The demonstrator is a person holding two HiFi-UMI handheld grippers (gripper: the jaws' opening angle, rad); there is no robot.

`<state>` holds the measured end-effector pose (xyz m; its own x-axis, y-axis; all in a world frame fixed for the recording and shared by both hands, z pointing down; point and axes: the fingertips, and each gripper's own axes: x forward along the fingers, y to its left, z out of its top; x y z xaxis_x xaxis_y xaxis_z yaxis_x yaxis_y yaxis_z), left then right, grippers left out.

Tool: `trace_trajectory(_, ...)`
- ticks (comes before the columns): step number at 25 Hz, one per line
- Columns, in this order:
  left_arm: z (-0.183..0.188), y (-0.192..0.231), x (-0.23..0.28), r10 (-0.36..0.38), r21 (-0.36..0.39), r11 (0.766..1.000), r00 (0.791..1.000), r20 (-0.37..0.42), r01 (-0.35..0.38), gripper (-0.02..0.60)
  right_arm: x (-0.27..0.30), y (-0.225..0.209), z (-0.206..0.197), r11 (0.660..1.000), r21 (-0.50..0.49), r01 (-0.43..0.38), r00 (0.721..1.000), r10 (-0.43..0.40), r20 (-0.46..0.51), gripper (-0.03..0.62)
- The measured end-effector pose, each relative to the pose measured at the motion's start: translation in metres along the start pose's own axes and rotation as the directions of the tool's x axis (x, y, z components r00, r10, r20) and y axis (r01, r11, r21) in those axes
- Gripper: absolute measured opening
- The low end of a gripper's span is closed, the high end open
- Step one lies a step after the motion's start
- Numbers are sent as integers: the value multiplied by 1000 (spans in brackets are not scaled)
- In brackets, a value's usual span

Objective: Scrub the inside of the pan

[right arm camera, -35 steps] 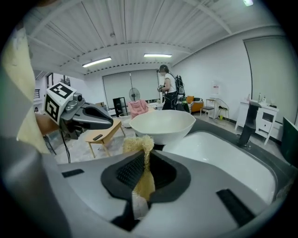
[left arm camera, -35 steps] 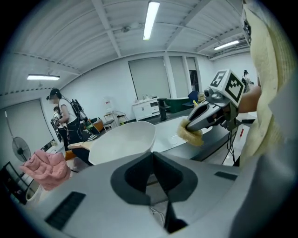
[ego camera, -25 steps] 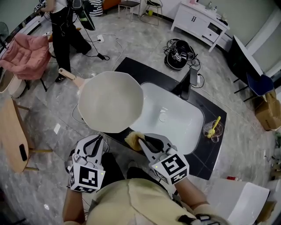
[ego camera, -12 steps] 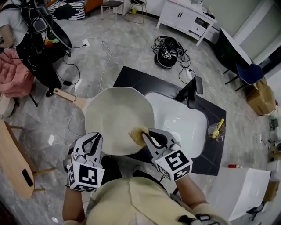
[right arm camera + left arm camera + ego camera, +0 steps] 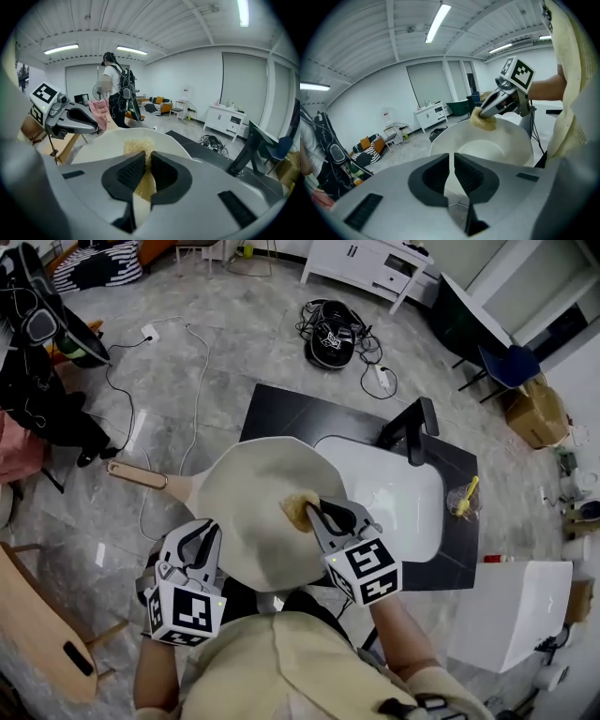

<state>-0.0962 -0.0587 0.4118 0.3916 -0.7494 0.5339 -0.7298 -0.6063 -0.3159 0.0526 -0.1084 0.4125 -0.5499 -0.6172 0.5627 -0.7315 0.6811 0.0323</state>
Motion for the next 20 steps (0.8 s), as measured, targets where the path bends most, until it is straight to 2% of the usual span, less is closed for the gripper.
trace_trajectory(9, -9, 30, 9, -84, 28, 996, 995, 49, 83, 22, 21, 4, 4, 994, 25, 105, 993, -104, -56, 44)
trace_trajectory(13, -15, 43, 7, -111, 30, 994, 991, 74, 109, 82, 26, 5, 0, 987, 39, 153, 985, -150, -90, 44)
trace_trajectory(20, -31, 65, 7, -137, 74, 989, 988, 66, 132, 119, 34, 5, -6, 980, 37, 195, 972, -188, -140, 44)
